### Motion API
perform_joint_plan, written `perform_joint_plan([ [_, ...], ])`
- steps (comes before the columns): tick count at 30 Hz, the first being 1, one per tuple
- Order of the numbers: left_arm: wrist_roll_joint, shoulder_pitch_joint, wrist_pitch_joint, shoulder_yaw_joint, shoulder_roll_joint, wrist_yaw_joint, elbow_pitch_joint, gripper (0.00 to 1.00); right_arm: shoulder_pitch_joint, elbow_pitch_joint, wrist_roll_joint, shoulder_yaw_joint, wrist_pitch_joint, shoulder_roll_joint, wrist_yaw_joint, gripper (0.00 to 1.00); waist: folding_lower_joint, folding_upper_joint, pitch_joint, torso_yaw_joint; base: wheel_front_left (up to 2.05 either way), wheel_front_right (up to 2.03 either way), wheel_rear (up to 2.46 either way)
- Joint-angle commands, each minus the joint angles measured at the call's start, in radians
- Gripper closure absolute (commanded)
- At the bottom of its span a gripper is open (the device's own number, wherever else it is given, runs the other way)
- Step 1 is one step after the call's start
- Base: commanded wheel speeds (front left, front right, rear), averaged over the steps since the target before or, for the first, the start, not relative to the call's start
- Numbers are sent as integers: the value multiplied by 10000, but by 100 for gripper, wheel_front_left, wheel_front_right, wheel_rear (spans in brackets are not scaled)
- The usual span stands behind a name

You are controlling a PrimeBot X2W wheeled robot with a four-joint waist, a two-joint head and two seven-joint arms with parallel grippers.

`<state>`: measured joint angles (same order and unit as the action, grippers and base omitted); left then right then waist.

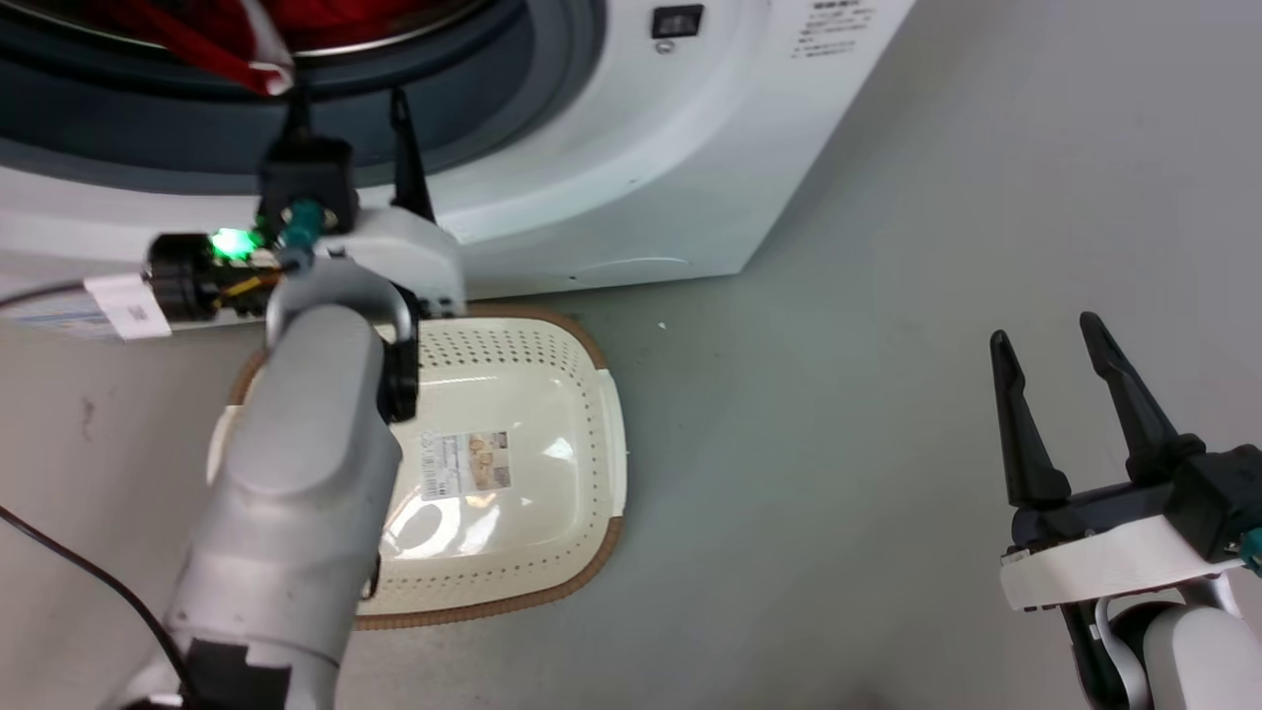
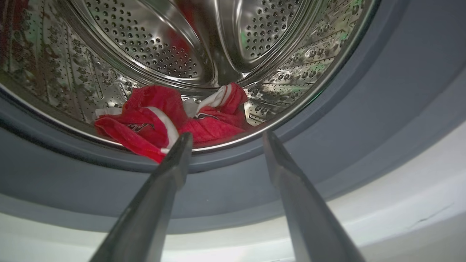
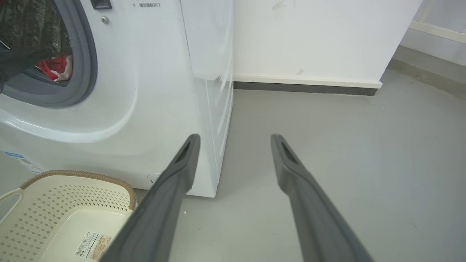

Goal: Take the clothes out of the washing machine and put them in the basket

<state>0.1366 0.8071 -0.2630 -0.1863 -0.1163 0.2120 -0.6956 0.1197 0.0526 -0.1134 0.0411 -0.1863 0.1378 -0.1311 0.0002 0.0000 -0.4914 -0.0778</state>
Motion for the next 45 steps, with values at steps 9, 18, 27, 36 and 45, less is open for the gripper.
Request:
perform_joint_plan([
  [9, -207, 2324, 297, 44, -834, -240, -2026, 0, 539, -642, -338, 348, -386, 28, 7, 0, -2, 0, -523, -727, 0, 0, 0],
  [18, -632, 4427, 1605, -354, -1667, -491, -3326, 0, 730, -1049, -617, 750, -580, 7, 7, 0, -2, 0, -894, -1220, 0, 0, 0],
  [27, -1028, 6012, 3303, -828, -2544, -882, -4273, 0, 964, -1319, -923, 1152, -715, 135, 7, 0, -2, 0, -1531, -1745, 0, 0, 0],
  [36, -1178, 7287, 5615, -1124, -3185, -1260, -4818, 0, 1237, -1471, -1315, 1573, -769, 320, 7, 0, -2, 0, -2398, -2192, 0, 0, 0],
  [45, -1099, 7381, 7582, -1223, -3278, -1034, -4695, 0, 1455, -1480, -1702, 1839, -788, 379, 7, 0, -2, 0, -2751, -2436, 0, 0, 0],
])
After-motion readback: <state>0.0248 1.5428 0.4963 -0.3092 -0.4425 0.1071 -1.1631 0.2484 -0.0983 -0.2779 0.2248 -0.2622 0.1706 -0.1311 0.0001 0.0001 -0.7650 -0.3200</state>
